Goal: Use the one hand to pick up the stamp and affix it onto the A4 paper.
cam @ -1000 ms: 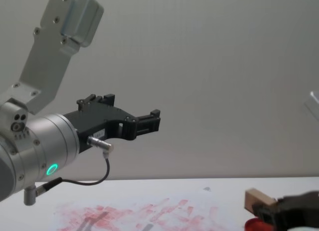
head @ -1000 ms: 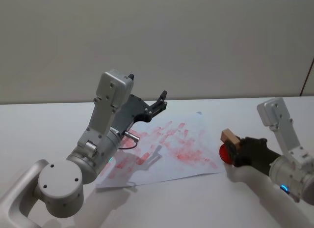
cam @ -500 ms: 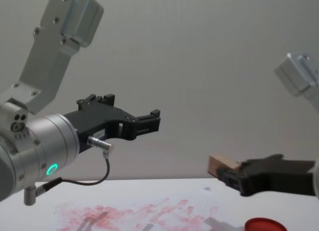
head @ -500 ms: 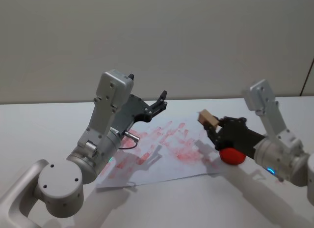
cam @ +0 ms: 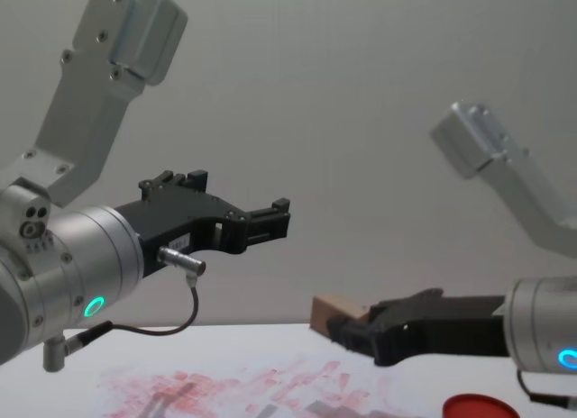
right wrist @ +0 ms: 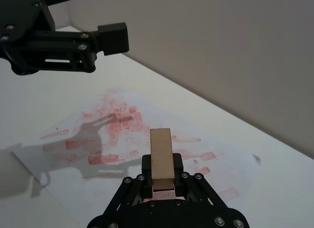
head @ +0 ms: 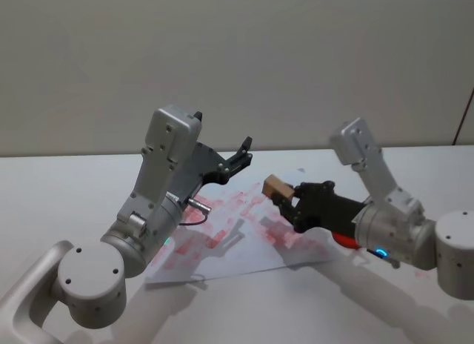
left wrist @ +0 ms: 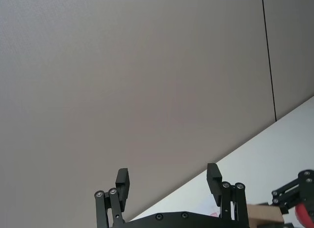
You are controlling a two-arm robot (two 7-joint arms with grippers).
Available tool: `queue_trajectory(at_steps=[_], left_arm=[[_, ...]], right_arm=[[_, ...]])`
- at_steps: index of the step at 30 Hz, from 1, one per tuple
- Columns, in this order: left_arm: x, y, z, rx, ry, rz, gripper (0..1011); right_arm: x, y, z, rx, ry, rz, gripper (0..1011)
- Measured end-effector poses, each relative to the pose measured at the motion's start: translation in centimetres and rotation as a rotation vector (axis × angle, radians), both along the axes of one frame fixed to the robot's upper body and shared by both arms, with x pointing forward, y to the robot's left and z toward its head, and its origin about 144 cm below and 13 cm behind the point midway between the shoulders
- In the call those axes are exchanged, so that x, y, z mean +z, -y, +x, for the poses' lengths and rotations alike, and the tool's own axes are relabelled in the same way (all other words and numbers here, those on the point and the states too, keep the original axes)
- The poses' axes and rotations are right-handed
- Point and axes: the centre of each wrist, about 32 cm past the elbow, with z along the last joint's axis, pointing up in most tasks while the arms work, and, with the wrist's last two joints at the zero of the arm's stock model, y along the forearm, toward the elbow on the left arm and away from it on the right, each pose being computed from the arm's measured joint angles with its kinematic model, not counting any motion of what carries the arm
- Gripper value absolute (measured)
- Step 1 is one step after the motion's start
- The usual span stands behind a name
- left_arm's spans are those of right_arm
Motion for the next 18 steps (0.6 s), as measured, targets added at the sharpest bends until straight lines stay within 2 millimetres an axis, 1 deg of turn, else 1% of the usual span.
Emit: queue_trajectory(at_steps=[10,18], left_arm=[[0.0,0.0,0.0,0.0,0.0,0.0,1001],[0.0,0.0,0.0,0.0,0.0,0.0,1001]], right_arm=[[-1.4,-1.0,0.9,0.04,-0.121,-0.066,216],[-2.2,-1.3,1.1,0.05,-0.175,-0.103,216]])
